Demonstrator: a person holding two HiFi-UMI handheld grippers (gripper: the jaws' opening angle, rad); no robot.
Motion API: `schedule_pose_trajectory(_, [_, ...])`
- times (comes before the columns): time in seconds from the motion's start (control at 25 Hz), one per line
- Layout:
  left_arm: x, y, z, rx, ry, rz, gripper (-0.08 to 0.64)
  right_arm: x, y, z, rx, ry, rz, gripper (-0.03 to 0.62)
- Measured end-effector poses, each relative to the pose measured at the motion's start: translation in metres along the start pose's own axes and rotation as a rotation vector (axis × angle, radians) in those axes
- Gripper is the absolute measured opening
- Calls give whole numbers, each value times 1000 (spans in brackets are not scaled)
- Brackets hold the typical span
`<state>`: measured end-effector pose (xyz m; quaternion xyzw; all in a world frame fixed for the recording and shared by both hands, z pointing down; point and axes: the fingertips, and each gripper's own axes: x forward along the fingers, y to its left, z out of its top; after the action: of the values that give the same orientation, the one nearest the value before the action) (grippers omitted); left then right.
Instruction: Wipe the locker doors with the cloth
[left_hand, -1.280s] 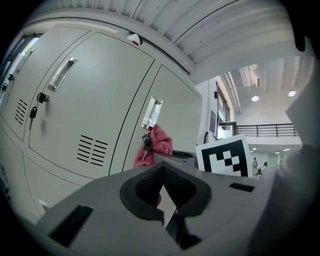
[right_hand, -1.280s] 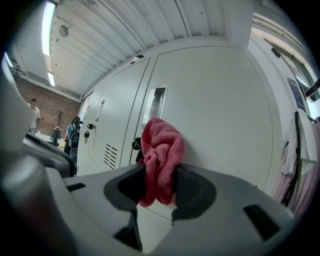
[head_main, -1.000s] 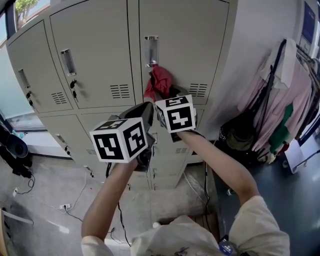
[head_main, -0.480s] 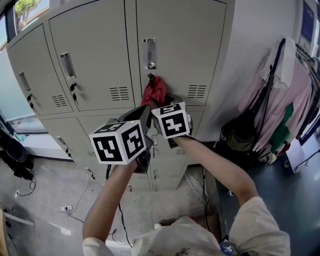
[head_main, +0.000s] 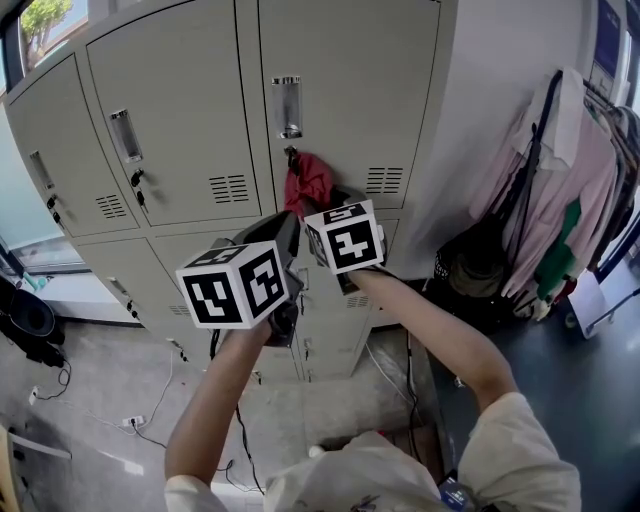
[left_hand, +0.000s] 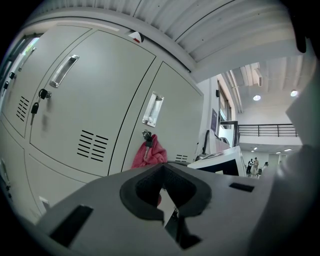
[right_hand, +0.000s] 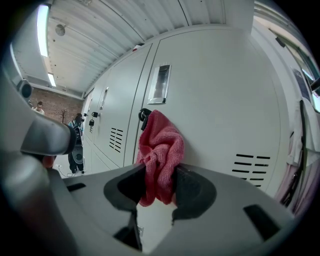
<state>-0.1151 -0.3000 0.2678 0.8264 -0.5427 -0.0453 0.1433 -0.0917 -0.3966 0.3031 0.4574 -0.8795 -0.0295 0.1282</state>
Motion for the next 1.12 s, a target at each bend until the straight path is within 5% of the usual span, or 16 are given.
schedule_pose_trajectory(1.12, [27,-29,-12,10,40,-88,3,-30,-66,-17,37,11,-112,147])
